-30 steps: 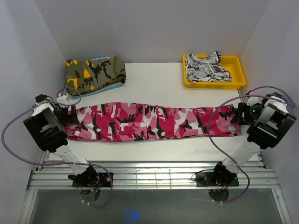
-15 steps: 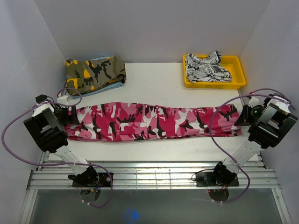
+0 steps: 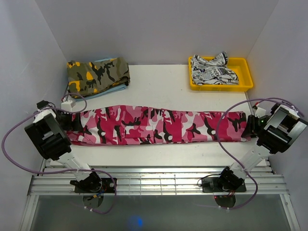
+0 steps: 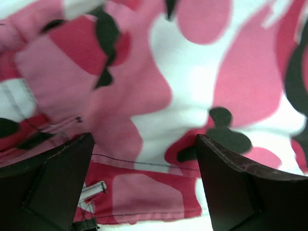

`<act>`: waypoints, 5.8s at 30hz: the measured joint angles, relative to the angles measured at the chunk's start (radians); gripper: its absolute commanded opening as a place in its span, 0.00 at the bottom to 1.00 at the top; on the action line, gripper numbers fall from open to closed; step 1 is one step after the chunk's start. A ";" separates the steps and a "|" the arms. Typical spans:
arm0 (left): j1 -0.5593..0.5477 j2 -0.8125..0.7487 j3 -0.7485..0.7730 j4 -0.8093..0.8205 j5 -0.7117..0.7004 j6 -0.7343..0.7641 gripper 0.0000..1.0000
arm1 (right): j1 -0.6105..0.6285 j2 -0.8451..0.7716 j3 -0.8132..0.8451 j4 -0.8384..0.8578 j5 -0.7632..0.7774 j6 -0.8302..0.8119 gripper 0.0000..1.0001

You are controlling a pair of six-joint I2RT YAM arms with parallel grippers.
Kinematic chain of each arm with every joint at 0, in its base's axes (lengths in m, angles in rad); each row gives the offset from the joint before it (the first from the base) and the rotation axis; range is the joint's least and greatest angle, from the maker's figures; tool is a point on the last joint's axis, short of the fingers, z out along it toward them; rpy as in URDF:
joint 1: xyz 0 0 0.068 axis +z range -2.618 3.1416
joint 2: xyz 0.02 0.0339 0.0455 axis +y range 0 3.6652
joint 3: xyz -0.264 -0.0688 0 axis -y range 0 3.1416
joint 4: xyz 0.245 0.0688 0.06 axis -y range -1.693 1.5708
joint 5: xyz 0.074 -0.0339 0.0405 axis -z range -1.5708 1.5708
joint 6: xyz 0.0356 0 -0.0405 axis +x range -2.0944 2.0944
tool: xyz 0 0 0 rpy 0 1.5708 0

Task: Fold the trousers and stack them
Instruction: Fold the trousers

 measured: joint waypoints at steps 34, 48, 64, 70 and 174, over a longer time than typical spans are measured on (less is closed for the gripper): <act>-0.943 -0.361 -0.360 0.321 0.246 0.098 0.98 | 0.980 0.213 0.609 0.651 -0.451 0.664 0.90; -1.273 -0.192 -0.366 0.496 0.108 0.172 0.94 | 1.131 0.381 0.790 0.788 -0.531 0.811 0.94; -1.349 -0.319 -0.406 0.353 -0.032 0.161 0.98 | 1.250 0.491 0.711 0.717 -0.552 0.977 0.92; -1.347 -0.262 -0.379 0.360 -0.036 0.127 0.98 | 1.285 0.566 0.684 0.753 -0.578 1.060 0.91; -0.727 0.292 0.358 -0.123 0.225 -0.214 0.78 | 1.114 0.103 0.075 0.288 -0.236 0.285 0.32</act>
